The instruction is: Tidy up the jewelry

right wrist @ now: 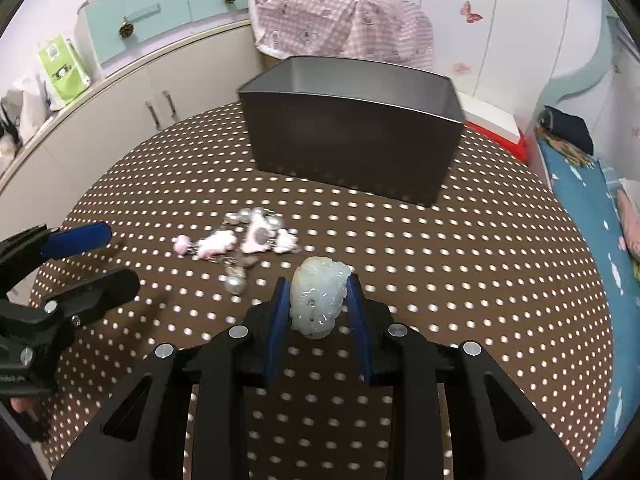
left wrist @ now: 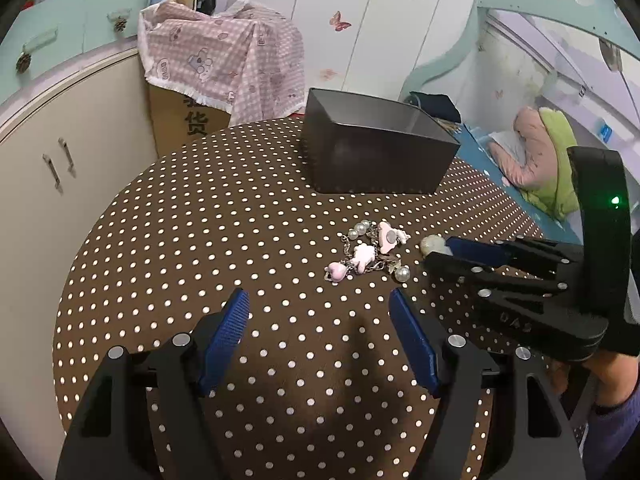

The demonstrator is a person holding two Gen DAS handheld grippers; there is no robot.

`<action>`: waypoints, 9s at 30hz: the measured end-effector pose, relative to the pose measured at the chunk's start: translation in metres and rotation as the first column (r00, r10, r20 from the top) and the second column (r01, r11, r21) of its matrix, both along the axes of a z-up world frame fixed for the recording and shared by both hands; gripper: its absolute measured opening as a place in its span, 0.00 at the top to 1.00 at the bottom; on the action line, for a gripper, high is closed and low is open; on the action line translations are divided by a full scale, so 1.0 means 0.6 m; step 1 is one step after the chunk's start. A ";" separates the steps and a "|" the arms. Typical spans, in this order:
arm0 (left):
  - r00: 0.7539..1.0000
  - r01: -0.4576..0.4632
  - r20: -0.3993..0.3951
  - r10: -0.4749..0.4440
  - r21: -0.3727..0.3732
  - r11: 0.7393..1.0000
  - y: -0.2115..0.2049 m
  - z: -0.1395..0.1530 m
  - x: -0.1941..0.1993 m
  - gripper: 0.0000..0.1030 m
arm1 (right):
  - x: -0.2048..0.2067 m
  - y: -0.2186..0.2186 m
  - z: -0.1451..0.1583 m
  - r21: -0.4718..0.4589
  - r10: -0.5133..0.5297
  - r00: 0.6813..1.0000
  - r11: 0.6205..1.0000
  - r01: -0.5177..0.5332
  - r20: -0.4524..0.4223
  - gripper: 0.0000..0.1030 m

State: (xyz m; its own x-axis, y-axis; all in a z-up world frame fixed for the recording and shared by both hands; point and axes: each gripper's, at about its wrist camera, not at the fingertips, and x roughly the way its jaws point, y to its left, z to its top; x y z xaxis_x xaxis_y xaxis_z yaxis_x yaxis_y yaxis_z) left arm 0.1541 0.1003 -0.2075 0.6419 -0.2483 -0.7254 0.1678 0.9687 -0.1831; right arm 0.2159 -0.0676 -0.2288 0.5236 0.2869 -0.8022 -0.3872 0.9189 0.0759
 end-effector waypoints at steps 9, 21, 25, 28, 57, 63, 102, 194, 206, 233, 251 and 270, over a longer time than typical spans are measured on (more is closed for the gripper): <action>0.995 0.096 -0.011 -0.095 0.054 0.994 -0.031 -0.011 0.032 0.43 | 0.000 -0.054 -0.001 0.049 -0.036 0.999 0.998 0.037 -0.026 0.72; 0.982 0.189 -0.028 -0.188 0.043 0.981 -0.017 -0.019 0.058 0.68 | 0.005 -0.068 0.002 0.089 -0.039 0.999 0.995 0.042 -0.033 0.72; 0.981 0.193 -0.006 -0.193 -0.003 0.981 -0.021 -0.003 0.048 0.68 | 0.004 -0.068 0.003 0.094 -0.033 0.999 0.995 0.036 -0.036 0.72; 0.978 0.210 0.007 -0.210 0.019 0.978 -0.050 0.010 0.035 0.68 | 0.003 -0.069 0.006 0.099 -0.038 0.999 0.994 0.041 -0.029 0.72; 0.994 0.014 -0.112 -0.009 0.048 0.999 -0.134 -0.018 0.060 0.82 | -0.009 -0.107 -0.008 0.162 0.012 0.999 0.987 -0.005 -0.041 0.72; 0.994 -0.003 -0.111 0.007 0.039 0.999 -0.118 -0.019 0.060 0.91 | -0.011 -0.106 -0.006 0.165 0.011 0.999 0.986 -0.004 -0.041 0.72; 0.977 0.214 0.028 -0.214 -0.254 0.943 -0.056 0.175 0.193 0.91 | 0.128 -0.068 0.181 0.218 -0.023 0.993 0.976 -0.003 0.114 0.72; 0.999 -0.007 -0.043 0.001 -0.154 0.988 0.036 0.014 0.045 0.47 | 0.052 0.058 -0.007 -0.002 0.167 0.986 0.986 -0.167 -0.006 0.84; 0.998 -0.016 -0.055 0.005 -0.194 0.981 0.051 0.018 0.066 0.47 | 0.031 -0.022 0.045 0.042 0.092 0.995 0.995 -0.094 0.043 0.84; 0.980 0.188 -0.091 -0.176 0.142 0.972 -0.118 -0.021 0.154 0.75 | 0.044 -0.107 -0.002 0.170 0.040 0.999 0.985 -0.038 -0.013 0.84; 0.982 0.185 -0.023 -0.187 -0.071 0.980 -0.070 0.038 0.131 0.90 | 0.037 -0.107 0.031 0.190 0.032 0.999 0.981 -0.036 0.026 0.84; 0.979 0.204 0.026 -0.204 -0.218 0.954 -0.021 0.100 0.068 0.90 | 0.011 -0.091 0.077 0.197 0.048 0.998 0.979 -0.058 0.051 0.84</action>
